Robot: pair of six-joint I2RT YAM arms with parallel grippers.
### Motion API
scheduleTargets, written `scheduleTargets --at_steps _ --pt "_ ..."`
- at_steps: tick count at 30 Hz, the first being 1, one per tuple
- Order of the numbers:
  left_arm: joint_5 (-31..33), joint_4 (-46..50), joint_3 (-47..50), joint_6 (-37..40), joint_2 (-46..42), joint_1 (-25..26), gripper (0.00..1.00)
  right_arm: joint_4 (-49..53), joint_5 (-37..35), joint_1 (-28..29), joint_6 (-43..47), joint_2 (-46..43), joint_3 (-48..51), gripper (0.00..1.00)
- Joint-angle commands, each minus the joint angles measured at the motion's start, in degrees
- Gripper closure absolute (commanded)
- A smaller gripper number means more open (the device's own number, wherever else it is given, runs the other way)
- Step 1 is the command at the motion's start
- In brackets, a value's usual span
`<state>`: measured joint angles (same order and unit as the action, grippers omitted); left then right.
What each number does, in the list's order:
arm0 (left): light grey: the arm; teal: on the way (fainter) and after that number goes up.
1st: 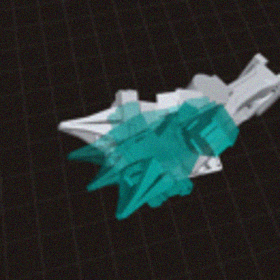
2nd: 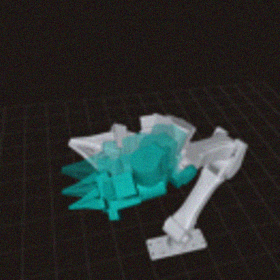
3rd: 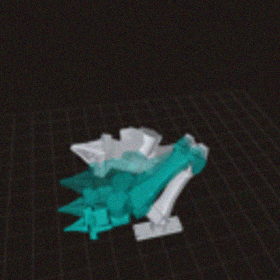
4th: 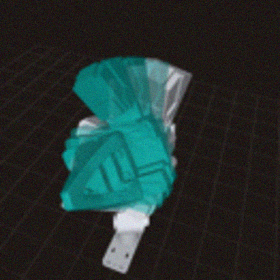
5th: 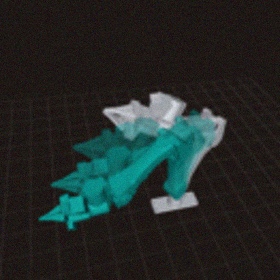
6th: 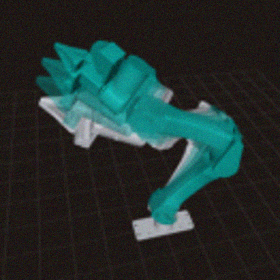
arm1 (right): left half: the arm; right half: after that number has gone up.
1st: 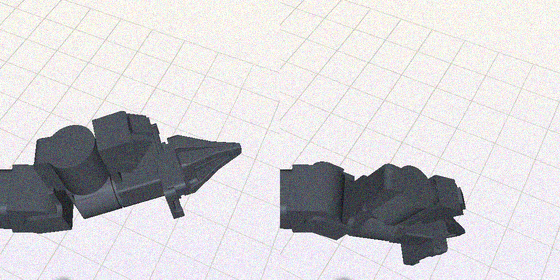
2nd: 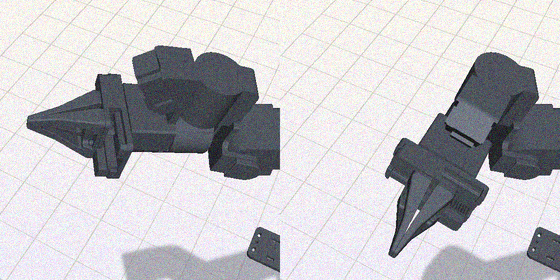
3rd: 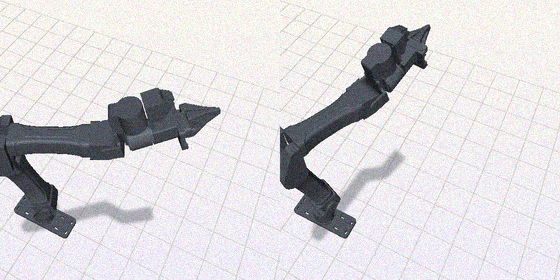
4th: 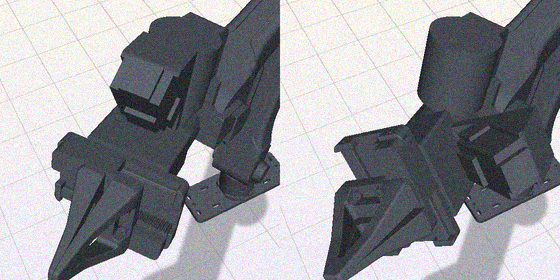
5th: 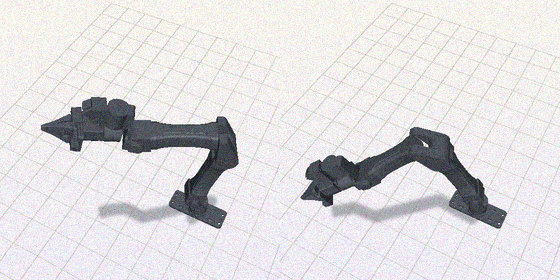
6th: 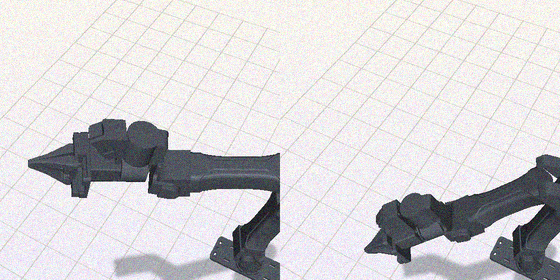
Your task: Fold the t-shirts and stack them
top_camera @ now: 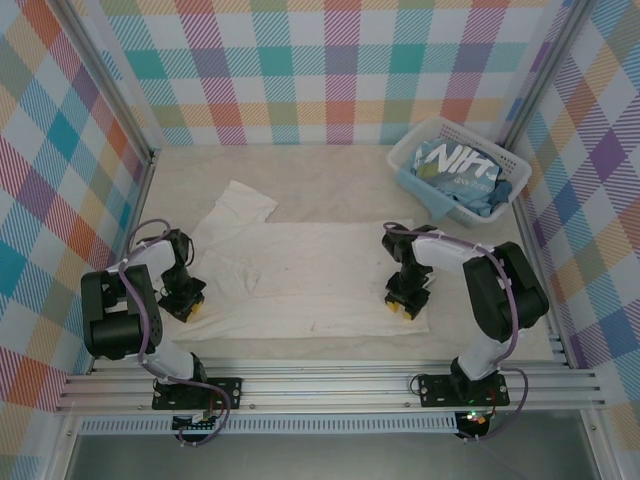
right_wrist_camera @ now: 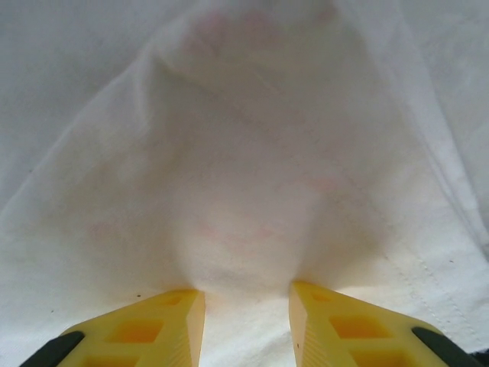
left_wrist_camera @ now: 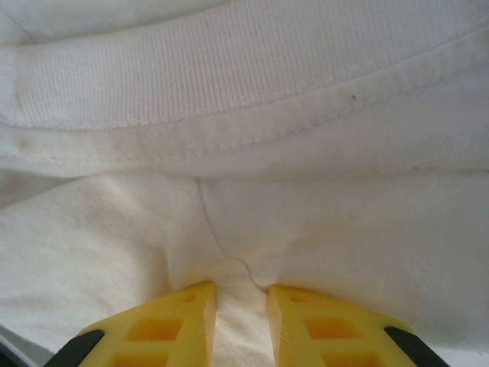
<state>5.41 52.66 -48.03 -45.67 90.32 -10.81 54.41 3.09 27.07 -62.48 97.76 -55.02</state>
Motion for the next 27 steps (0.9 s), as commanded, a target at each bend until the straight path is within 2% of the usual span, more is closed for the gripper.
scheduleTargets --at_steps 1,3,7,9,11,13,16,19,23,27 --pt "4.48 -0.28 -1.14 -0.59 2.88 -1.63 0.73 3.55 -1.7 1.63 -2.9 1.66 -1.24 0.65" --pt "4.08 0.23 -3.35 -0.38 2.74 -1.55 0.71 5.07 -3.92 2.02 -3.24 0.04 -2.75 0.65" --pt "6.4 4.5 -10.62 -0.79 -1.78 0.6 0.64 6.31 -13.32 2.11 -0.38 -6.51 -7.55 0.6" --pt "7.24 5.84 -14.31 -1.2 -4.04 1.98 0.6 3.34 -17.59 1.97 3.71 -8.71 -9.61 0.54" --pt "6.22 5.47 -18.58 -1.74 -4.57 3.04 0.53 -3.99 -20.67 1.67 10.08 -9.31 -10.92 0.52" --pt "3.89 3.96 -22.74 -1.8 -2.93 4.01 0.49 -11.38 -23.94 1.44 14.64 -7.58 -11.9 0.48" --pt "-2.87 -3.93 -26.11 -2.68 -0.21 5.06 0.44 -23.45 -25.88 -0.26 18.75 -2.39 -13.46 0.48" --pt "-8.32 -10.52 -30.39 -2.94 3.65 6.15 0.41 -30.1 -25.96 -4.08 16.16 3.25 -15.4 0.5" --pt "-11.52 -11.07 -38.3 -0.5 10.19 7.53 0.41 -32.49 -24.37 -8.1 13.89 9.84 -19.85 0.54" --pt "-12.98 -10.53 -40.74 0.34 12.63 8.11 0.41 -28.45 -24.05 -9.94 14.27 14.43 -25.55 0.6"
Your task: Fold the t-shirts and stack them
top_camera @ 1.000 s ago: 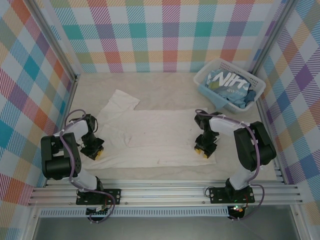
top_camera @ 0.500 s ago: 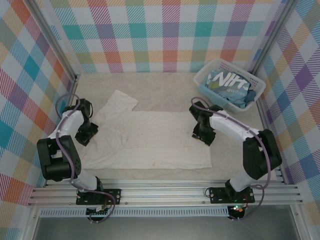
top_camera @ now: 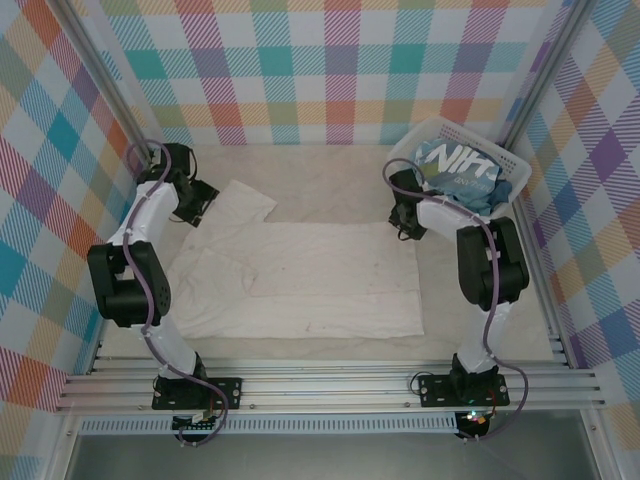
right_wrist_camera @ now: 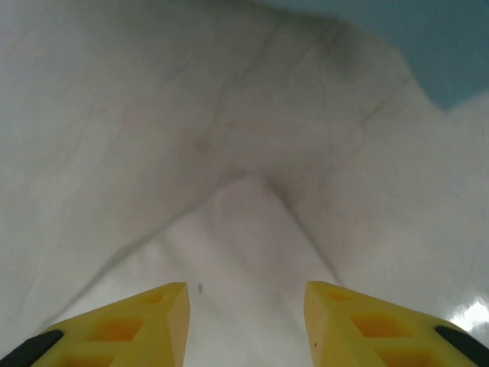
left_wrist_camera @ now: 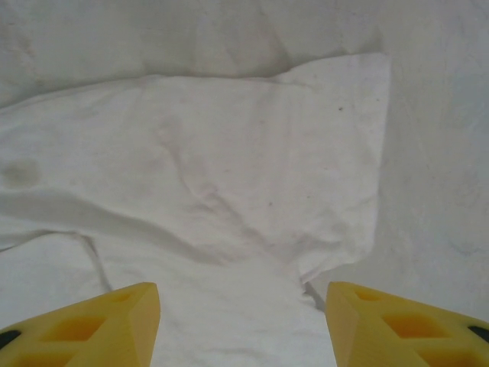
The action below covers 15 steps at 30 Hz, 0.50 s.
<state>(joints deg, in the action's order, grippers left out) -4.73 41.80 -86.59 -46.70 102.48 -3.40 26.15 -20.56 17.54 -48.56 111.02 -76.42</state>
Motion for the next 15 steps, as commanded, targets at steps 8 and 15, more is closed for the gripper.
scheduleTargets --at_steps 8,15 --pt "-3.92 0.79 0.66 3.08 -0.77 0.94 0.41 0.74 1.67 -6.2 5.04 4.16 -8.72 0.61" --pt "-4.2 1.31 1.23 3.81 -1.22 0.94 0.41 2.37 4.56 -10.36 8.45 6.45 -12.99 0.61"
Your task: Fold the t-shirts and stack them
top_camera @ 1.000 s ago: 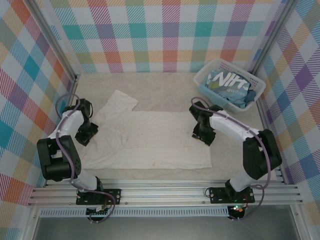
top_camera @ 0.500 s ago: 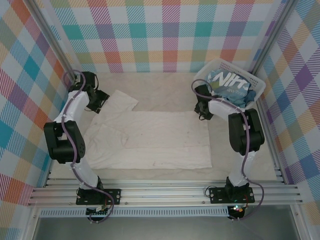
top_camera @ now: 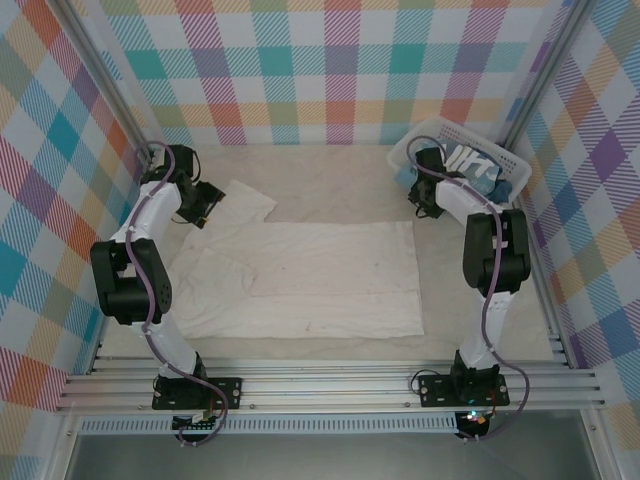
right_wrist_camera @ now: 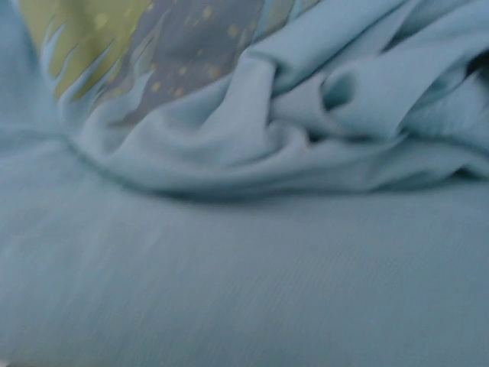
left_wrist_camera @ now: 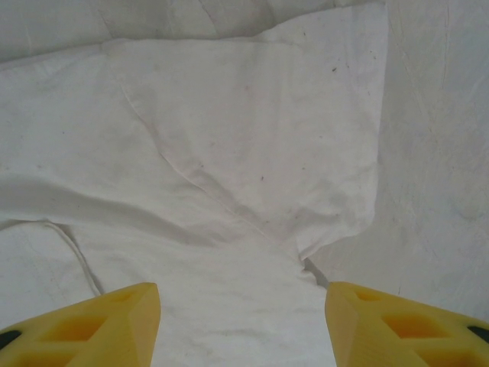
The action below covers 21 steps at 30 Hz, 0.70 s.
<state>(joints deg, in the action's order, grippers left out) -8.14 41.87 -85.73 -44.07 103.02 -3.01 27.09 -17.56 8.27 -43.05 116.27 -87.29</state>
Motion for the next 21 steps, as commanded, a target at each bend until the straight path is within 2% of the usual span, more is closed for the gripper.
scheduleTargets --at_steps 1,9,14,21 --pt "-0.74 1.19 0.37 1.31 -1.78 0.56 0.41 1.78 1.82 -1.53 3.2 1.39 -2.64 0.61" --pt "-1.05 1.7 0.45 2.47 -1.87 0.72 0.41 1.72 8.03 -3.96 5.14 3.96 -7.39 0.57" --pt "-1.12 1.9 1.33 3.62 -2.23 0.77 0.4 1.91 13.11 -5.68 4.95 4.52 -9.59 0.5" --pt "-1.39 1.51 2.63 4.19 -1.81 0.74 0.4 4.78 17.28 -8.23 5.82 7.76 -15.83 0.49"
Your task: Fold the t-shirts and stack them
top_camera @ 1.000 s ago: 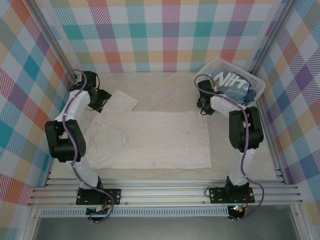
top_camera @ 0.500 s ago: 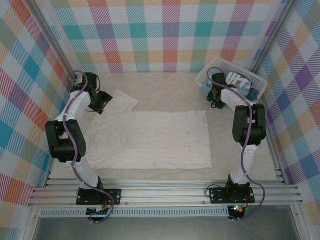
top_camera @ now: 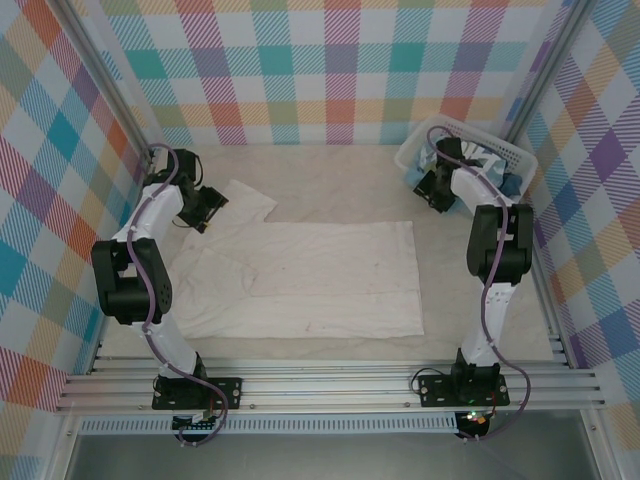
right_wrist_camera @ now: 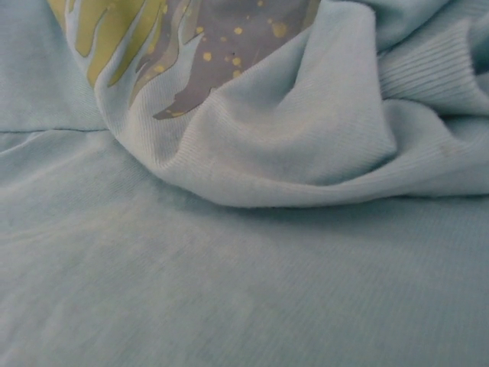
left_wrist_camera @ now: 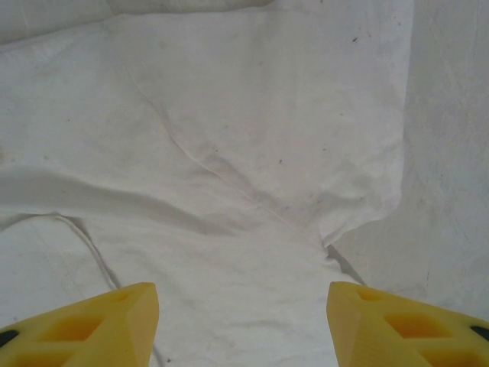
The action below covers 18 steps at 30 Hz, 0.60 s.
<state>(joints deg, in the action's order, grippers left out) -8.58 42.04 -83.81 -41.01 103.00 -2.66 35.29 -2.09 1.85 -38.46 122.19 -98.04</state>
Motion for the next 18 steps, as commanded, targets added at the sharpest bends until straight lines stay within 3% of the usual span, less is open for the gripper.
scheduleTargets --at_steps 1,9,18 --pt "-1.15 1.29 0.67 1.17 -1.61 0.37 0.4 -2.57 2.12 -1.76 1.32 2.63 -6.63 0.49" --pt "-1.25 2.46 -1.68 1.61 -0.83 0.37 0.4 -0.66 0.63 -0.71 -1.29 0.51 -5.75 0.49" --pt "-0.24 3.37 -5.1 1.55 2.13 0.33 0.4 -10.93 -13.57 10.07 -8.26 -16.33 16.36 0.5"
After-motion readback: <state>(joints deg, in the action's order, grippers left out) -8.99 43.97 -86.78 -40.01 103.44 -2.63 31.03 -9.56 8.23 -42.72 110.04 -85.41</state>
